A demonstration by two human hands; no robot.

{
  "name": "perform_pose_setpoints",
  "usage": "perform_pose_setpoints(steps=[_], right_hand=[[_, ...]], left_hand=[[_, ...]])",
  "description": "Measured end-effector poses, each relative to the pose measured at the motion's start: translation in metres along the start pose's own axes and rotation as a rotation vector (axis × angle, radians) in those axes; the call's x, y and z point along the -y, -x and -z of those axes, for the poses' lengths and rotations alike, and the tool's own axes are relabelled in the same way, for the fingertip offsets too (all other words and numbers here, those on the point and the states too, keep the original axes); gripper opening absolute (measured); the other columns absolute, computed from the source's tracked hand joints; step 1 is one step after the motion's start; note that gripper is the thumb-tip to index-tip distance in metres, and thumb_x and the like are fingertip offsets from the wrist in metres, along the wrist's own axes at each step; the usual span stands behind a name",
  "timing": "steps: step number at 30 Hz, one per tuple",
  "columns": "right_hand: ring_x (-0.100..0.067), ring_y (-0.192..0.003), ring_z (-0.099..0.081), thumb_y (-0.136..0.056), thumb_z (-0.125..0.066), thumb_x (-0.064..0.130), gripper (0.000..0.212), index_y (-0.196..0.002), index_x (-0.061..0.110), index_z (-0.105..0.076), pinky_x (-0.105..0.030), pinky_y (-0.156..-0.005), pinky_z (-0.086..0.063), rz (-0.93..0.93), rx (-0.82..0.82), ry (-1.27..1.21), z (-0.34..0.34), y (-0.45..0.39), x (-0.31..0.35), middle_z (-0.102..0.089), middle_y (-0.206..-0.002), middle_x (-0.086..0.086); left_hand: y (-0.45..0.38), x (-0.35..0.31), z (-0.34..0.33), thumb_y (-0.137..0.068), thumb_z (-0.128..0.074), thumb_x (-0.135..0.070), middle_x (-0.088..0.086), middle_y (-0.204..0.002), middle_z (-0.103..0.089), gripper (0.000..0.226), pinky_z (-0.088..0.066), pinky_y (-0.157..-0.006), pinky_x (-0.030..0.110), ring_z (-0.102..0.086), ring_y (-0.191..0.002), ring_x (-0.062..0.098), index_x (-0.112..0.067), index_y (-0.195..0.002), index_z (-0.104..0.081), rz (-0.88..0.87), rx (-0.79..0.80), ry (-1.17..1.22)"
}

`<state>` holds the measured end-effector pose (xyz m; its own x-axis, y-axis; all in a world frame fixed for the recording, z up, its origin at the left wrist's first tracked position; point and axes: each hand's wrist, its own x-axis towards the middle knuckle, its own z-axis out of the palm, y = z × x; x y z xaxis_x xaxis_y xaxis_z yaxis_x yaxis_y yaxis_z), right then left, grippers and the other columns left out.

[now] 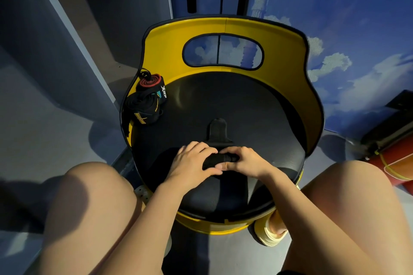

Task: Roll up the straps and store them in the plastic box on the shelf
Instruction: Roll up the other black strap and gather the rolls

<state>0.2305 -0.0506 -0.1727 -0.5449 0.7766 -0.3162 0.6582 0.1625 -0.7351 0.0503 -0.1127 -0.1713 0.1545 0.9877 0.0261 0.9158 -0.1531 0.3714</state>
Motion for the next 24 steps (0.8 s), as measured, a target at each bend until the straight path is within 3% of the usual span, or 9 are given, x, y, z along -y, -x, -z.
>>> perform_pose_setpoints(steps=[3, 5, 8, 12, 16, 19, 24], right_hand=[[-0.006, -0.087, -0.057, -0.079, -0.069, 0.048, 0.037, -0.110, 0.028, -0.064, -0.021, -0.079, -0.041, -0.086, 0.028, -0.101, 0.002, 0.000, -0.001, -0.063, -0.090, 0.012], [-0.008, -0.089, -0.059, -0.082, -0.060, 0.056, 0.039, -0.099, 0.023, -0.071, -0.022, -0.079, -0.042, -0.190, -0.133, -0.206, 0.005, 0.000, -0.001, -0.068, -0.093, 0.006], [-0.014, -0.080, -0.061, -0.086, -0.052, 0.059, 0.050, -0.080, 0.012, -0.069, -0.026, -0.070, -0.043, -0.340, -0.438, -0.345, 0.008, -0.004, 0.000, -0.068, -0.079, 0.000], [-0.015, -0.061, -0.060, -0.082, -0.059, 0.056, 0.050, -0.069, 0.009, -0.064, -0.025, -0.062, -0.048, -0.438, -0.349, -0.382, 0.009, -0.022, 0.006, -0.065, -0.066, -0.004], [-0.015, -0.052, -0.057, -0.079, -0.073, 0.035, 0.040, -0.092, -0.001, -0.060, -0.021, -0.043, -0.047, -0.522, -0.278, -0.600, 0.011, -0.039, 0.009, -0.059, -0.068, -0.007], [-0.013, -0.051, -0.046, -0.082, -0.070, 0.013, 0.013, -0.084, 0.007, -0.059, -0.019, -0.038, -0.038, -0.448, -0.268, -0.696, 0.008, -0.046, 0.008, -0.053, -0.068, -0.006], [-0.004, -0.047, -0.047, -0.082, -0.066, -0.002, 0.024, -0.078, 0.016, -0.051, -0.015, -0.044, -0.037, -0.150, -0.459, -0.824, 0.002, -0.051, 0.009, -0.053, -0.062, 0.004]], left_hand=[[-0.001, -0.001, 0.000, -0.081, -0.059, -0.055, -0.016, -0.133, -0.042, 0.061, -0.016, -0.109, 0.028, -0.029, -0.130, 0.009, -0.033, -0.135, -0.041, -0.058, 0.029, -0.160], [-0.003, -0.001, 0.000, -0.082, -0.058, -0.053, -0.016, -0.133, -0.043, 0.059, -0.014, -0.110, 0.028, -0.029, -0.130, 0.009, -0.033, -0.135, -0.042, -0.034, 0.021, -0.144], [-0.004, -0.001, 0.000, -0.083, -0.058, -0.052, -0.018, -0.133, -0.043, 0.056, -0.012, -0.111, 0.028, -0.028, -0.129, 0.008, -0.035, -0.135, -0.043, -0.002, 0.030, -0.086], [-0.005, -0.001, 0.001, -0.084, -0.059, -0.049, -0.017, -0.133, -0.043, 0.055, -0.013, -0.111, 0.027, -0.029, -0.129, 0.006, -0.033, -0.134, -0.044, 0.006, 0.066, -0.026], [-0.006, -0.003, 0.003, -0.085, -0.062, -0.042, -0.016, -0.133, -0.042, 0.053, -0.020, -0.108, 0.024, -0.035, -0.127, 0.008, -0.030, -0.134, -0.045, 0.017, 0.125, 0.069], [-0.005, -0.004, 0.002, -0.085, -0.064, -0.039, -0.017, -0.132, -0.042, 0.052, -0.028, -0.104, 0.024, -0.039, -0.124, 0.009, -0.029, -0.133, -0.046, 0.051, 0.152, 0.142], [-0.007, -0.003, 0.004, -0.086, -0.063, -0.039, -0.016, -0.133, -0.041, 0.052, -0.025, -0.099, 0.019, -0.038, -0.126, 0.008, -0.029, -0.134, -0.045, 0.083, 0.206, 0.187]])
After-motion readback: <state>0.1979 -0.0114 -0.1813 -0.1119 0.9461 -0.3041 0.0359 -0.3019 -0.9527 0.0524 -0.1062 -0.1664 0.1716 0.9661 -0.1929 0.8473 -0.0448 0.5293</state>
